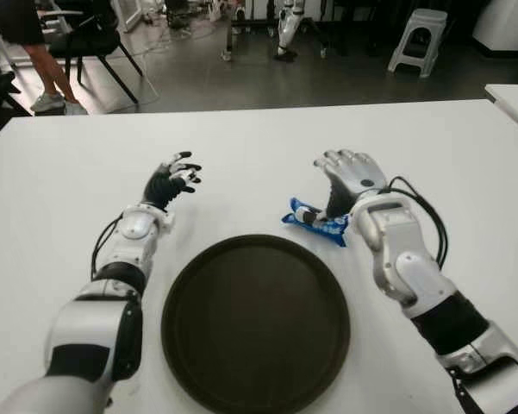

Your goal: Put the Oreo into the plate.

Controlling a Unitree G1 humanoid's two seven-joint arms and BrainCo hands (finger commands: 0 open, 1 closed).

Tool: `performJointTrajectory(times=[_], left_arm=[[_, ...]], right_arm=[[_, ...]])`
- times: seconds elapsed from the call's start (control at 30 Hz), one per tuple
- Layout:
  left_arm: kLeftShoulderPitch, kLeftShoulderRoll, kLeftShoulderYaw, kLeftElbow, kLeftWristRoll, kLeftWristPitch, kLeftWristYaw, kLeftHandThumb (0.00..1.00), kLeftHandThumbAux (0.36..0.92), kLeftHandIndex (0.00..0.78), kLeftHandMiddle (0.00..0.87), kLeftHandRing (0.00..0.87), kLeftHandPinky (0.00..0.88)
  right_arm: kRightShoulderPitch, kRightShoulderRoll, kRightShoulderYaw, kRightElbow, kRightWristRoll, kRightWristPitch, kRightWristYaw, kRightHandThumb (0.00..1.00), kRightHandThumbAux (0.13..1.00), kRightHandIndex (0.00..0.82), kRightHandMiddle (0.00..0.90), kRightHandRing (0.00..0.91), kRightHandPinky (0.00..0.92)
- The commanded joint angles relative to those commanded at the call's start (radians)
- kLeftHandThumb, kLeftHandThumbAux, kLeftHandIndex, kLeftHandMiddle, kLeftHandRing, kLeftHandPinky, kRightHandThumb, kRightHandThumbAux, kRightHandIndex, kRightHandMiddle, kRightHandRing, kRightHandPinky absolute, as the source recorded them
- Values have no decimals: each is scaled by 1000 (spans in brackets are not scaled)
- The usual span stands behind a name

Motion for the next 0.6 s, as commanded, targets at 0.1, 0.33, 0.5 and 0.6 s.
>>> performJointTrajectory(times=[0.1,0.33,0.5,0.6], left_arm=[[-1,0,0,1,-1,5,1,177,621,162,305,348,395],[-2,1,2,1,-2,8,0,186,629,163,306,352,404],[-1,1,2,0,-2,7,-1,191,627,165,308,352,403],[-1,2,2,-1,-2,7,-1,191,626,163,304,347,398]], right_arm=[[-4,3,6,17,3,-4,0,0,708,16,18,3,30],[-8,13,19,56,12,-13,-26,0,714,14,21,1,36],[-20,16,30,78,12,-17,-18,0,723,21,33,15,48],[-24,20,34,90,13,-18,-19,0,730,22,37,21,51]])
